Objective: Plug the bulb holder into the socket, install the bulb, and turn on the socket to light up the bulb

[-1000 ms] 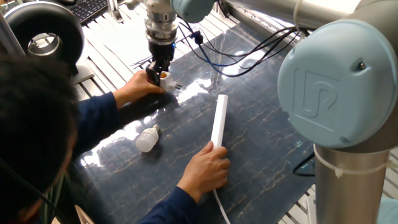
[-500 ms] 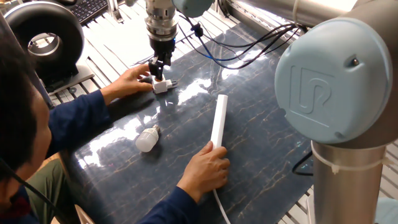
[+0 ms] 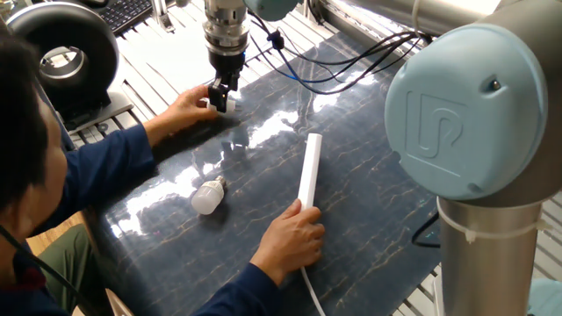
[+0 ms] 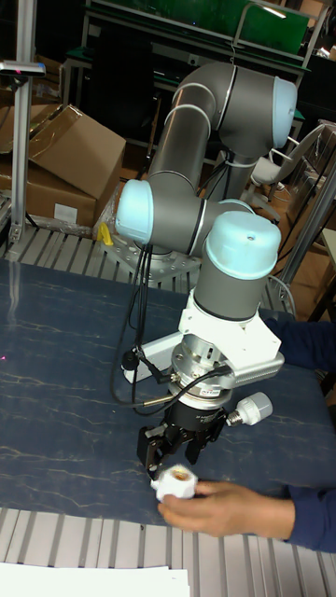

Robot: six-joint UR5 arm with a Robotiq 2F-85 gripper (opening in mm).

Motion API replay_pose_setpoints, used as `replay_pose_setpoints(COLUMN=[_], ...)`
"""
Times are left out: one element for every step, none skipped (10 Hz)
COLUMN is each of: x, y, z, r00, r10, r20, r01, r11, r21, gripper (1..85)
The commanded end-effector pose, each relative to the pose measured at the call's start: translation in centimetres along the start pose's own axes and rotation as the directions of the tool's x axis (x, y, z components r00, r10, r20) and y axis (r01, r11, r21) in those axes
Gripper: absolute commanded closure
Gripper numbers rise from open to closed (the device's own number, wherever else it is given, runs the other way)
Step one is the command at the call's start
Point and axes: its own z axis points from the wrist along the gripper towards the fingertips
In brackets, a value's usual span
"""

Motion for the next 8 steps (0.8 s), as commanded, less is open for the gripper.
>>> replay_pose_setpoints(x=[-0.32,-0.32,-0.17,-0.06,-0.01,-0.07,-0.11,-0.03], y=[-0.20,-0.16,-0.20,-0.29,-0.43,-0.47,-0.51,-0.62], z=[-0.60,-0.54,-0.54,-0.56,-0.67,-0.77,-0.79,-0.78], r00=[1.000,1.000,1.000,1.000,1.000,1.000,1.000,1.000], r10=[-0.012,-0.010,-0.009,-0.008,-0.007,-0.009,-0.010,-0.011], r20=[0.016,0.019,0.012,0.007,0.008,0.011,0.014,0.011], r01=[0.012,0.010,0.009,0.008,0.007,0.009,0.010,0.011], r11=[1.000,1.000,1.000,1.000,1.000,1.000,1.000,1.000], r21=[-0.013,-0.015,-0.012,-0.008,-0.002,0.000,0.002,0.006], gripper=[22.0,22.0,22.0,22.3,22.7,23.3,24.0,24.0])
